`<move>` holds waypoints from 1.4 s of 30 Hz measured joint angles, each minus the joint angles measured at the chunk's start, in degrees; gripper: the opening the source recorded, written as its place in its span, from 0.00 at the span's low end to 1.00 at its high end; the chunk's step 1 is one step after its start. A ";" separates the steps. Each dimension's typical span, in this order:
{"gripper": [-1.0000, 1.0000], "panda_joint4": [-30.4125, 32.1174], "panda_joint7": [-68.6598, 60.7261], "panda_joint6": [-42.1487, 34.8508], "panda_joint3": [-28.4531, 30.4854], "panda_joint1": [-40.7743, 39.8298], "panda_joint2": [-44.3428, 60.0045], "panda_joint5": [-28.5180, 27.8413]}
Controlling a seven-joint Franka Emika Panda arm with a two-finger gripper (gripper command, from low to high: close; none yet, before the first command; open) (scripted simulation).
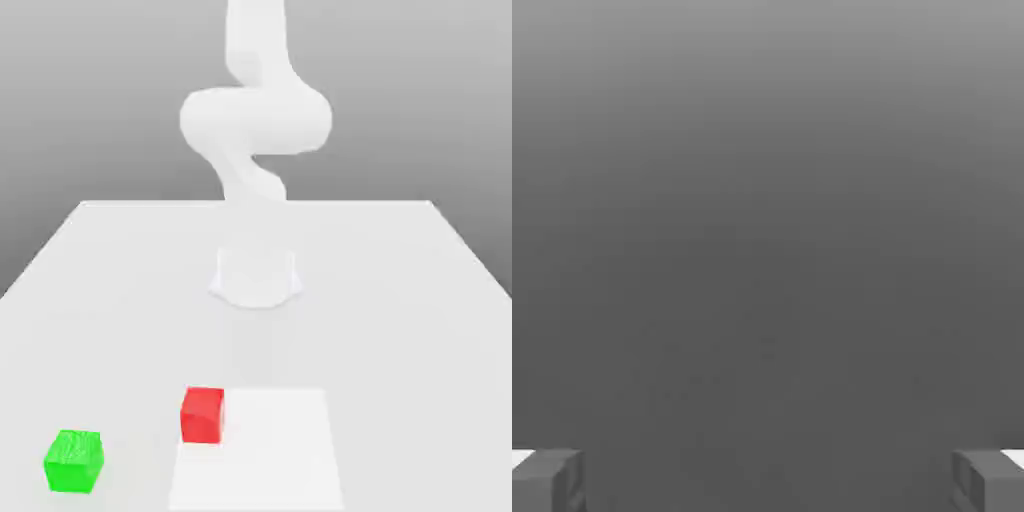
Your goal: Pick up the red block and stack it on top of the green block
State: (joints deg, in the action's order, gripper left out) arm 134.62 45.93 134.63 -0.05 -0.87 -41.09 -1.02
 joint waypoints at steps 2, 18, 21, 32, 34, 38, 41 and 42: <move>0.50 2.63 0.05 2.71 0.07 -0.83 4.61 -0.90; 0.50 22.10 -4.60 22.75 4.18 -5.00 38.25 -0.61; 0.50 23.46 -6.67 27.25 4.03 -5.22 44.44 1.76; 0.00 22.18 -8.40 36.58 1.94 -6.77 55.51 4.02; 0.00 22.46 -8.11 34.97 2.16 -6.64 53.62 3.66; 0.00 23.57 -6.98 28.54 2.90 -6.30 46.04 2.10; 0.00 21.63 -3.65 23.90 3.93 -8.07 43.36 1.91; 0.00 19.89 -1.60 22.57 4.48 -9.09 43.80 2.26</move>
State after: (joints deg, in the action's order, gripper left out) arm 154.51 44.33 157.20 4.43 -9.96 2.71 1.25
